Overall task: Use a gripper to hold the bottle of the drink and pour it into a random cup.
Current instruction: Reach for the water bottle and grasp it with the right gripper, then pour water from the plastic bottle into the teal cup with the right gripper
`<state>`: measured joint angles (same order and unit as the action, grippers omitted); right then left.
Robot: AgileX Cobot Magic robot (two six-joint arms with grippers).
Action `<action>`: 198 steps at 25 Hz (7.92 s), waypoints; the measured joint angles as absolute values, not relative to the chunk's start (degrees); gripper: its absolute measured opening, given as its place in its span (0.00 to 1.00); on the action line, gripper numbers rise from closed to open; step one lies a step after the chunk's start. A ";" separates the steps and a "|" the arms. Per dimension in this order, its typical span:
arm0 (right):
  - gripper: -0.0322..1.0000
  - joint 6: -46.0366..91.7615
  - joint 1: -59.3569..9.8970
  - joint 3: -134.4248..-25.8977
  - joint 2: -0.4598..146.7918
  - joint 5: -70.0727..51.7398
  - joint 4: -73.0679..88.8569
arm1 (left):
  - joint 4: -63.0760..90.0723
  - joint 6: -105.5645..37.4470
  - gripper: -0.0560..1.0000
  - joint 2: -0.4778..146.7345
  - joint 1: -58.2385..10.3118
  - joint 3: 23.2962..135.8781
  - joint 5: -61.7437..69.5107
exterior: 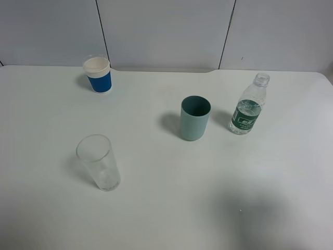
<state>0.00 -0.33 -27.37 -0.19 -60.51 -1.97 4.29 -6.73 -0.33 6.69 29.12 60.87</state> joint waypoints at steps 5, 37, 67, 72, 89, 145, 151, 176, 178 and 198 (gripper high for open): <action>0.75 0.00 -0.33 -27.37 -0.19 -60.51 -1.97 | 4.29 -6.73 0.99 -0.33 6.69 29.12 60.87; 0.75 0.00 -0.33 -27.37 -0.19 -60.51 -2.03 | 4.29 -6.73 0.99 -0.33 6.69 29.12 60.87; 0.75 -1.21 -5.55 -28.28 24.96 -59.30 -3.31 | 4.29 -6.73 0.99 -0.33 6.69 29.12 60.87; 0.75 -1.38 -5.55 -31.54 28.60 -49.12 0.00 | 4.29 -6.73 0.99 -0.33 6.69 29.12 60.87; 0.75 -1.38 -5.55 -30.59 52.96 -26.76 -2.25 | 4.29 -6.73 0.99 -0.33 6.69 29.12 60.87; 0.75 6.64 0.25 -19.36 100.07 54.16 -21.15 | 4.29 -6.73 0.99 -0.33 6.69 29.12 60.87; 0.75 6.64 0.36 -19.24 103.42 56.74 -19.49 | 4.29 -6.73 0.99 -0.33 6.69 29.12 60.87; 0.75 9.18 0.42 -22.22 114.09 66.05 -18.92 | 4.29 -6.73 0.99 -0.33 6.69 29.12 60.87; 0.74 9.18 0.42 -22.22 114.37 66.30 -18.92 | 4.29 -6.73 0.99 -0.33 6.69 29.12 60.87; 0.59 9.18 0.42 -22.80 114.53 66.69 -18.71 | 4.29 -6.73 0.99 -0.33 6.69 29.12 60.87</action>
<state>9.18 0.42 -22.80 114.53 66.69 -18.71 4.29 -6.73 -0.33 6.69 29.12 60.87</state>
